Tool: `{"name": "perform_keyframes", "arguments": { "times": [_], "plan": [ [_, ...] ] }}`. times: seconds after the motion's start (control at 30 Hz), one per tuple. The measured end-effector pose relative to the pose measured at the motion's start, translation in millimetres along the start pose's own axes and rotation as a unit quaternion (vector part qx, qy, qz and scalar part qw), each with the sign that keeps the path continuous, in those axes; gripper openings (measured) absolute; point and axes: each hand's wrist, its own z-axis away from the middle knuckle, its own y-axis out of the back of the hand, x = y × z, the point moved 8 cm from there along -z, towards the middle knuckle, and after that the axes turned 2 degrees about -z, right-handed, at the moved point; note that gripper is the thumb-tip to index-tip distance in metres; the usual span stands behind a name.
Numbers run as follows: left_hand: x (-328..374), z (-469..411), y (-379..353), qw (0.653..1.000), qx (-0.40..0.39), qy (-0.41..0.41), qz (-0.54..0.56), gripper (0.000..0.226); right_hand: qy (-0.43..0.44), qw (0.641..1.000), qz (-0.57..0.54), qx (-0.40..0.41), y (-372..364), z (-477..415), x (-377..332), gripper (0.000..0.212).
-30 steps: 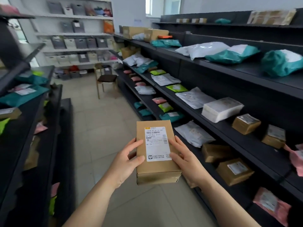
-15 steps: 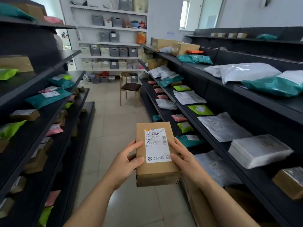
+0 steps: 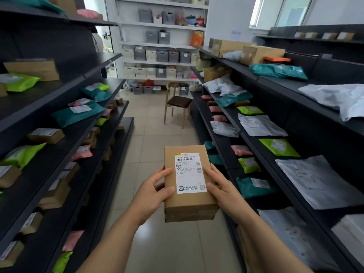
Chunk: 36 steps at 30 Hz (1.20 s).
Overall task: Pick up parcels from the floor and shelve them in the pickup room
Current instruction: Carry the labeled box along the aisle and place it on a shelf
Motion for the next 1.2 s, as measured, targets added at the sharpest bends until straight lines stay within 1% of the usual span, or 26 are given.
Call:
{"name": "perform_keyframes", "arguments": {
  "times": [0.37,0.57,0.87,1.2],
  "plan": [
    [36.4,-166.0,94.9,0.999,-0.023,-0.032,-0.013,0.055,0.012,0.999,-0.016,0.026,-26.3,-175.3,-44.0,0.049],
    [37.9,-244.0,132.1,0.998,-0.035,-0.036,-0.031,0.057,0.009,0.999,-0.028,0.037,-40.1,-256.5,-46.6,0.049],
    [37.5,-350.3,144.0,0.998,-0.033,-0.032,-0.050,0.058,0.000,0.999,-0.040,0.037,-24.6,-366.5,-27.9,0.049],
    [60.1,-518.0,131.8,0.998,0.002,-0.034,-0.051,0.057,0.034,0.999,-0.028,0.007,42.6,-529.4,-21.9,0.047]
  ]
}}
